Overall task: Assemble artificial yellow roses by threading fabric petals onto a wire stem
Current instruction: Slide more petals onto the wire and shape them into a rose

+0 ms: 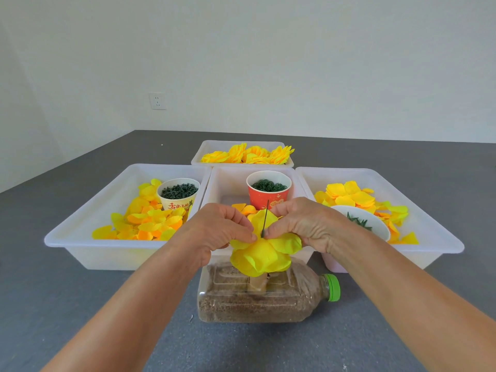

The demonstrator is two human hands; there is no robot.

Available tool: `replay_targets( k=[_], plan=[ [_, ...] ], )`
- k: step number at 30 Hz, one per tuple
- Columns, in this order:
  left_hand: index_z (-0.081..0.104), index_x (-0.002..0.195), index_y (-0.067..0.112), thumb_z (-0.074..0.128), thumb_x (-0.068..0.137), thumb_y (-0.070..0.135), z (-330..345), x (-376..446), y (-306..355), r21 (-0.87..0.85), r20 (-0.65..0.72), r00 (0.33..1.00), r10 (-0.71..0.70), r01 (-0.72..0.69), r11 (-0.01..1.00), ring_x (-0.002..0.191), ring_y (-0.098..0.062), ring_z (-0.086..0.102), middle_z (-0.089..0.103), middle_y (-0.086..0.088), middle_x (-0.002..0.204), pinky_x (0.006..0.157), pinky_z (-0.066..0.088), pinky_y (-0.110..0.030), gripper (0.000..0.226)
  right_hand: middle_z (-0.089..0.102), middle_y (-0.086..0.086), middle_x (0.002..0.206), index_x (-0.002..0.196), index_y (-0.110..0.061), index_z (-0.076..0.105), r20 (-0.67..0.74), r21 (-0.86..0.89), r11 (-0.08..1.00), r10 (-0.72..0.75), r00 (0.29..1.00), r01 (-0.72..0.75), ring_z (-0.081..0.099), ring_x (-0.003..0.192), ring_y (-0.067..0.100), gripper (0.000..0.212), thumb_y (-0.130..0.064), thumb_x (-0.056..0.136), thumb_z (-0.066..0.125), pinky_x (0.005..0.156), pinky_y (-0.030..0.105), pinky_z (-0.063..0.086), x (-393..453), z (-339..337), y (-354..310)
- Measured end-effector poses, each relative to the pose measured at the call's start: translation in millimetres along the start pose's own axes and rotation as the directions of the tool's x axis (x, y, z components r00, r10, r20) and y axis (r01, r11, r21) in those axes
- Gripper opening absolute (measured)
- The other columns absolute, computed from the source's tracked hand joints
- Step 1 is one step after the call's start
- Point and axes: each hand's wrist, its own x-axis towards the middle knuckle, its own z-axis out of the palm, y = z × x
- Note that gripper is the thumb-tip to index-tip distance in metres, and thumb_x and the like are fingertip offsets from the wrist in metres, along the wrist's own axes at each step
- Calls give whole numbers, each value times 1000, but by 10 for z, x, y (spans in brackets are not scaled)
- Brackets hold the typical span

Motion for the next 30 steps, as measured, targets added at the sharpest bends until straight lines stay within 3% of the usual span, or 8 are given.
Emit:
replay_targets(
  k=[3, 6, 10, 14, 16, 20, 23, 30],
  plan=[
    [66, 75, 12, 75, 69, -2, 4, -19, 7, 25, 13, 1000, 23, -23, 999, 73, -17, 50, 58, -10, 83, 63, 39, -24, 17, 67, 8, 94, 101, -14, 67, -55, -30, 999, -25, 998, 23, 62, 86, 23, 36, 1, 69, 76, 69, 31, 51, -23, 32, 20],
    [67, 78, 16, 76, 69, -3, -4, -46, 14, 84, 33, 995, 96, -99, 992, 69, -13, 50, 56, -8, 83, 61, 40, -21, 23, 59, 4, 95, 116, -18, 58, -175, -154, 982, -133, 976, 106, 57, 88, 20, 55, -1, 67, 77, 70, 29, 47, -39, 90, 92],
    [72, 73, 17, 74, 70, -4, -5, -64, 12, 125, 48, 983, 177, -182, 975, 61, -7, 48, 58, 9, 60, 59, 39, -19, 21, 62, 4, 85, 85, -19, 64, -251, -135, 962, -264, 931, 236, 57, 80, 16, 28, 0, 69, 77, 79, 35, 50, -90, 151, 176],
    [74, 70, 16, 74, 70, -2, 13, -74, 10, 158, 26, 981, 190, -192, 969, 55, -3, 46, 51, 14, 50, 55, 36, -17, 18, 64, -6, 63, 67, -19, 69, -204, -52, 968, -251, 946, 246, 58, 58, -1, 19, -2, 73, 72, 54, 14, 48, -155, 124, 177],
    [74, 70, 16, 73, 71, -1, 17, -81, 11, 160, 22, 980, 198, -199, 967, 62, -8, 50, 57, 6, 59, 62, 41, -23, 17, 67, -7, 64, 67, -18, 71, -147, -13, 968, -251, 957, 252, 59, 58, -5, 16, -3, 71, 74, 52, 9, 45, -183, 81, 169],
    [76, 72, 15, 76, 71, 13, 31, -101, 15, 138, 10, 981, 192, -191, 972, 80, -19, 59, 69, -11, 81, 80, 50, -39, 2, 71, 2, 78, 76, -11, 73, -106, -25, 976, -217, 970, 216, 63, 73, 7, 14, -10, 66, 82, 68, 17, 51, -199, 69, 199],
    [75, 74, 10, 83, 64, 21, 40, -91, -11, 130, 19, 980, 200, -201, 971, 77, -18, 58, 67, -12, 78, 75, 46, -35, 17, 70, 1, 75, 79, -7, 73, -128, -9, 984, -177, 976, 177, 62, 75, 9, 20, -13, 63, 84, 75, 24, 49, -198, 77, 204],
    [72, 67, 7, 82, 65, 9, 52, -57, -57, 49, 49, 967, 249, -251, 967, 78, -24, 55, 64, -31, 92, 79, 45, -41, 10, 67, -5, 62, 77, -7, 72, -103, 41, 988, -145, 984, 150, 60, 65, 4, 11, -1, 69, 77, 60, 16, 47, -178, 46, 226]
  ],
)
